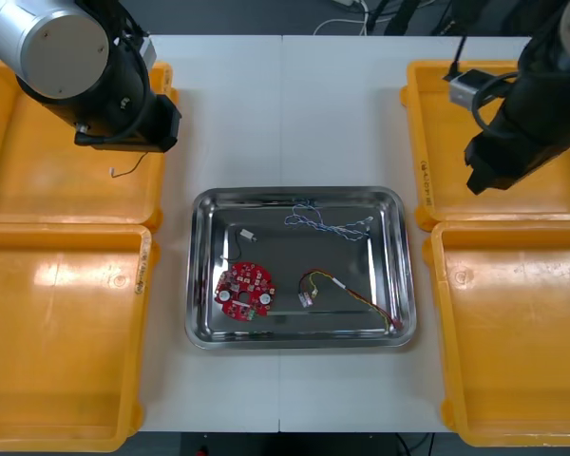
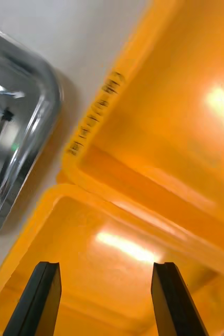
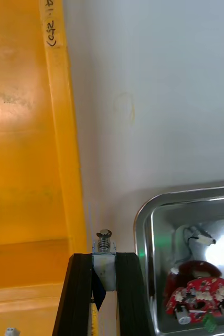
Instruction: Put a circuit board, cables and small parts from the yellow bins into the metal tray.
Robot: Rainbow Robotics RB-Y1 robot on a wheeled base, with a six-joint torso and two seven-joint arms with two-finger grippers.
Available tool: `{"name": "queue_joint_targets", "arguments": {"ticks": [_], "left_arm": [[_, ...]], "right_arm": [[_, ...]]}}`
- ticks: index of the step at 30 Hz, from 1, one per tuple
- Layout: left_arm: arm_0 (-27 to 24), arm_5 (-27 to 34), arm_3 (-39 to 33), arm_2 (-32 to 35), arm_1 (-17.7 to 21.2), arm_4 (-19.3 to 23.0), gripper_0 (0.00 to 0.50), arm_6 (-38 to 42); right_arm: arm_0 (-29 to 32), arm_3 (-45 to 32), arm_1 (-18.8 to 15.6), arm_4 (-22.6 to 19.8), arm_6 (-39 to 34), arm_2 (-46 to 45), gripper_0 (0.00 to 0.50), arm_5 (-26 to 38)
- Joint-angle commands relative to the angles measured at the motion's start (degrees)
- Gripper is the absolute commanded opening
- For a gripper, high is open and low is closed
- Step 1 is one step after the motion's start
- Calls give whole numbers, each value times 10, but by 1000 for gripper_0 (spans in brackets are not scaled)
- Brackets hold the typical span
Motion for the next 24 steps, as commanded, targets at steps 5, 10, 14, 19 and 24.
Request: {"name": "queue_joint_targets", "arguments": {"ticks": [5,10,14,19,24], "left_arm": [[15,5,-67,-34,-27,-40,0,65],[17,14,-75,-57,-41,-48,0,78],[17,16,-75,-73,-57,-60,0,93],[17,2,-75,-112,-80,-92,0,141],[25,-16,-75,-143,-93,-115,0,162]], "right_arm": [[17,5,-84,-48,-103,-58,500,-40],[69,5,-99,-50,-130,-108,500,-60],[97,5,-106,-48,-134,-134,500,-72],[126,1,-116,-47,-141,-150,500,-99],[137,0,-116,-48,-149,-150,500,-117]]}}
